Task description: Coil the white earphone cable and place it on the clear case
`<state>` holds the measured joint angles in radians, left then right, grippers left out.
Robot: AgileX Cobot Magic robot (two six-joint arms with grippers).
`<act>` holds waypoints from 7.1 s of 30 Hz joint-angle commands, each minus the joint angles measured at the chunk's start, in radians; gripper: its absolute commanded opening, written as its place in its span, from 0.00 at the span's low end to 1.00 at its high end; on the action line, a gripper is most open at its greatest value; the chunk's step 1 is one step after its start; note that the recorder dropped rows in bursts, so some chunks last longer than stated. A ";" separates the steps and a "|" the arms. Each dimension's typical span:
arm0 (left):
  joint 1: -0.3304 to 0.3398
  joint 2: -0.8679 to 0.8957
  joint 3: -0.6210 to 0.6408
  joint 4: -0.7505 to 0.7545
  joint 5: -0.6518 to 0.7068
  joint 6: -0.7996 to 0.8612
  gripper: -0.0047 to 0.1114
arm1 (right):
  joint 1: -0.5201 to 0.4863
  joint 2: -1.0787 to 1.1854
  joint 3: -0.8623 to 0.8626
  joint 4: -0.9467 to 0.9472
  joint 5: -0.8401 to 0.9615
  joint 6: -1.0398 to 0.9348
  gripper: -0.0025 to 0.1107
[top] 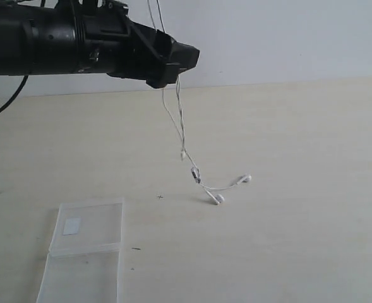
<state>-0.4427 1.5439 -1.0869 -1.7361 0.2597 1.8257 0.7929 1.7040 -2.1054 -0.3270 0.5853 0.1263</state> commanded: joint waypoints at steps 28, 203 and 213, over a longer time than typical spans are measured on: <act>-0.045 0.036 -0.009 -0.008 -0.088 -0.054 0.18 | -0.004 0.002 -0.006 -0.075 -0.028 0.008 0.02; -0.045 0.067 -0.425 0.120 -0.591 -0.033 0.04 | -0.002 -1.344 1.331 -0.007 0.308 0.428 0.02; -0.097 0.036 -0.425 0.002 -0.603 0.137 0.04 | -0.002 -1.154 1.529 0.007 0.020 0.469 0.02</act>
<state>-0.5444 1.5995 -1.5026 -1.6923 -0.1477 1.9266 0.7978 0.4922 -0.6159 -0.3344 0.5793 0.5913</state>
